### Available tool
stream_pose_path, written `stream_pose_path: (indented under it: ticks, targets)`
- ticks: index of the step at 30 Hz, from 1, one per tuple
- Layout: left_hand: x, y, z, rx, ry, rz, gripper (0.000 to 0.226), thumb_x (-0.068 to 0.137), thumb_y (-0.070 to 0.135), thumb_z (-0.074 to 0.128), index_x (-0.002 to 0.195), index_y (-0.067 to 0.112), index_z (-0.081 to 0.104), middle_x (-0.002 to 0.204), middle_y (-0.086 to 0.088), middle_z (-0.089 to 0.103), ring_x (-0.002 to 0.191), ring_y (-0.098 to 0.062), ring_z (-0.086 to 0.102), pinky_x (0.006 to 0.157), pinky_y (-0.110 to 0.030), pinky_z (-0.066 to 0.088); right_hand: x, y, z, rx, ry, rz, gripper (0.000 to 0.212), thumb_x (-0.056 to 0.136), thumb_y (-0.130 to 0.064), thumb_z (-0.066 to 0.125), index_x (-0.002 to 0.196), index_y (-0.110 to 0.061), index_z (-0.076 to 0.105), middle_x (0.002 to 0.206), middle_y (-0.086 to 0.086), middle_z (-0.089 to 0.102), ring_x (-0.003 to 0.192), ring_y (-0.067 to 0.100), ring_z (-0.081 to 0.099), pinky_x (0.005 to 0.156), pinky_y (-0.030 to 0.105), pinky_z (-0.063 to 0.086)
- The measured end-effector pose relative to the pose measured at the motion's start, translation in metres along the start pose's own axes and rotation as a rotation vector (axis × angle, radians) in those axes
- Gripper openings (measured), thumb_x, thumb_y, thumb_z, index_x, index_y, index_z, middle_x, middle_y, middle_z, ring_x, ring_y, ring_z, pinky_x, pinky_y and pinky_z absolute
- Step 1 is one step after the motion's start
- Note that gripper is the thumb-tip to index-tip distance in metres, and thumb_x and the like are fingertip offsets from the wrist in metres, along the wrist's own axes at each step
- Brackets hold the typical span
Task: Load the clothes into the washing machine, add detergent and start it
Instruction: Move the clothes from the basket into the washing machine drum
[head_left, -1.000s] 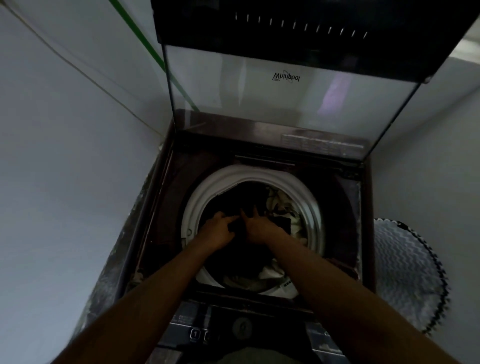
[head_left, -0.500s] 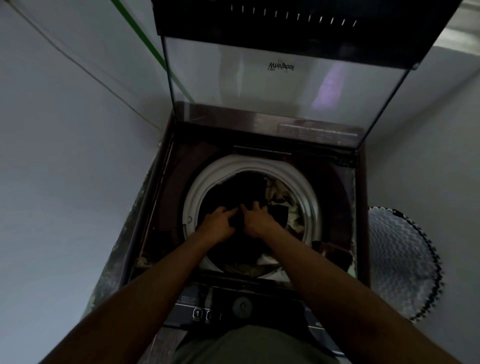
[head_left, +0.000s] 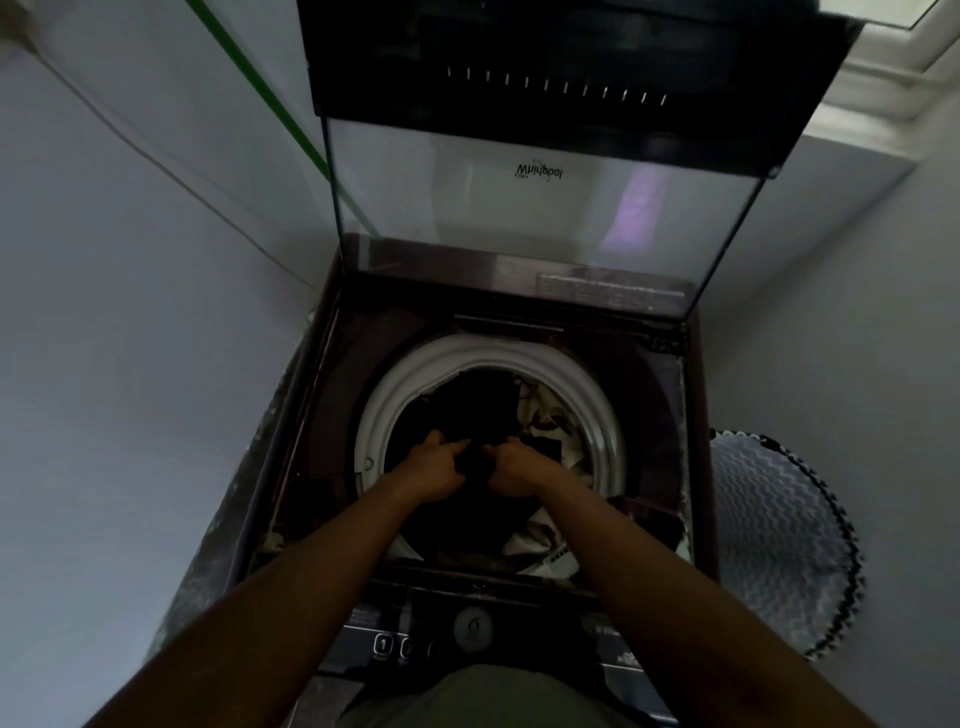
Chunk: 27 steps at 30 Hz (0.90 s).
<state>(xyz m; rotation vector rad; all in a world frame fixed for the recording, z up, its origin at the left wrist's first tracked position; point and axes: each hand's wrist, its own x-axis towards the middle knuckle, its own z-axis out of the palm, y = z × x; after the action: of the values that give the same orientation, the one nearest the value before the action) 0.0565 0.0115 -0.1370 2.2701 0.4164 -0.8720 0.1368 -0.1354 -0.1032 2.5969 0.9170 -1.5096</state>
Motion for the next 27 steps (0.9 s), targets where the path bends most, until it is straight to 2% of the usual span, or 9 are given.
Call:
stream_pose_path:
  ticks: [3, 5, 10, 11, 13, 15, 18, 22, 27]
  targets:
    - [-0.009, 0.007, 0.002, 0.068, 0.199, 0.055, 0.051, 0.094, 0.036, 0.052, 0.144, 0.036, 0.041, 0.139, -0.014, 0.038, 0.126, -0.034, 0.045, 0.104, -0.045, 0.044, 0.0, -0.003, -0.007, 0.009, 0.106, 0.006, 0.047, 0.091, -0.026, 0.044, 0.134, -0.009, 0.049, 0.136, 0.021, 0.049, 0.126, 0.038, 0.042, 0.103, 0.045, 0.042]
    - [-0.017, 0.012, 0.004, 0.112, 0.284, 0.076, 0.046, 0.094, 0.034, 0.051, 0.14, 0.034, 0.048, 0.136, -0.012, 0.043, 0.122, -0.032, 0.046, 0.098, -0.047, 0.046, -0.001, -0.009, -0.001, -0.047, 0.188, -0.001, 0.045, 0.086, -0.029, 0.042, 0.124, -0.009, 0.054, 0.128, 0.019, 0.054, 0.122, 0.037, 0.041, 0.1, 0.046, 0.043]
    - [-0.031, 0.007, 0.006, 0.089, 0.07, 0.131, 0.051, 0.093, 0.039, 0.055, 0.142, 0.033, 0.046, 0.155, -0.008, 0.029, 0.136, -0.031, 0.037, 0.111, -0.046, 0.036, -0.014, -0.016, 0.024, -0.173, 0.144, -0.081, 0.05, 0.096, -0.024, 0.042, 0.144, -0.011, 0.038, 0.142, 0.012, 0.046, 0.132, 0.033, 0.034, 0.104, 0.046, 0.036]
    - [-0.034, 0.007, 0.005, 0.038, 0.119, 0.164, 0.051, 0.092, 0.033, 0.057, 0.143, 0.03, 0.047, 0.155, -0.008, 0.029, 0.137, -0.029, 0.037, 0.113, -0.043, 0.035, -0.017, -0.013, 0.024, -0.151, 0.161, -0.094, 0.051, 0.096, -0.025, 0.042, 0.146, -0.012, 0.036, 0.143, 0.012, 0.046, 0.132, 0.034, 0.035, 0.105, 0.045, 0.036]
    - [-0.039, 0.011, -0.001, -0.057, 0.308, 0.194, 0.049, 0.092, 0.022, 0.057, 0.14, 0.022, 0.05, 0.15, -0.009, 0.034, 0.135, -0.026, 0.04, 0.113, -0.035, 0.035, -0.022, -0.01, 0.018, -0.025, 0.207, -0.104, 0.045, 0.095, -0.025, 0.044, 0.137, -0.012, 0.048, 0.134, 0.014, 0.054, 0.126, 0.034, 0.044, 0.101, 0.044, 0.043]
    - [-0.044, 0.017, -0.011, -0.09, 0.46, 0.2, 0.044, 0.092, 0.017, 0.057, 0.136, 0.017, 0.054, 0.142, -0.01, 0.042, 0.128, -0.025, 0.045, 0.108, -0.032, 0.037, -0.028, -0.009, 0.006, 0.103, 0.361, -0.095, 0.032, 0.09, -0.02, 0.049, 0.116, -0.006, 0.06, 0.116, 0.017, 0.06, 0.111, 0.036, 0.055, 0.089, 0.044, 0.051]
    - [-0.05, 0.024, -0.023, -0.108, 0.536, 0.23, 0.042, 0.09, 0.014, 0.058, 0.133, 0.015, 0.055, 0.134, -0.01, 0.047, 0.124, -0.024, 0.047, 0.106, -0.031, 0.037, -0.039, -0.011, -0.014, 0.149, 0.628, -0.069, 0.02, 0.086, -0.014, 0.052, 0.1, -0.002, 0.06, 0.109, 0.017, 0.058, 0.098, 0.035, 0.057, 0.079, 0.039, 0.051]
    - [-0.056, 0.034, -0.04, -0.123, 0.612, 0.274, 0.041, 0.09, 0.013, 0.058, 0.131, 0.013, 0.056, 0.13, -0.01, 0.053, 0.122, -0.023, 0.049, 0.105, -0.026, 0.035, -0.049, -0.019, -0.03, 0.221, 0.771, -0.099, 0.019, 0.086, -0.011, 0.053, 0.095, 0.001, 0.064, 0.103, 0.017, 0.064, 0.092, 0.034, 0.061, 0.074, 0.04, 0.052]
    - [-0.074, 0.035, -0.068, -0.106, 0.679, 0.351, 0.041, 0.083, 0.01, 0.06, 0.125, 0.008, 0.059, 0.123, -0.014, 0.057, 0.116, -0.03, 0.054, 0.103, -0.042, 0.043, -0.058, -0.029, -0.043, 0.224, 0.872, -0.107, 0.023, 0.085, -0.013, 0.054, 0.101, 0.0, 0.066, 0.108, 0.019, 0.062, 0.1, 0.034, 0.059, 0.086, 0.04, 0.05]
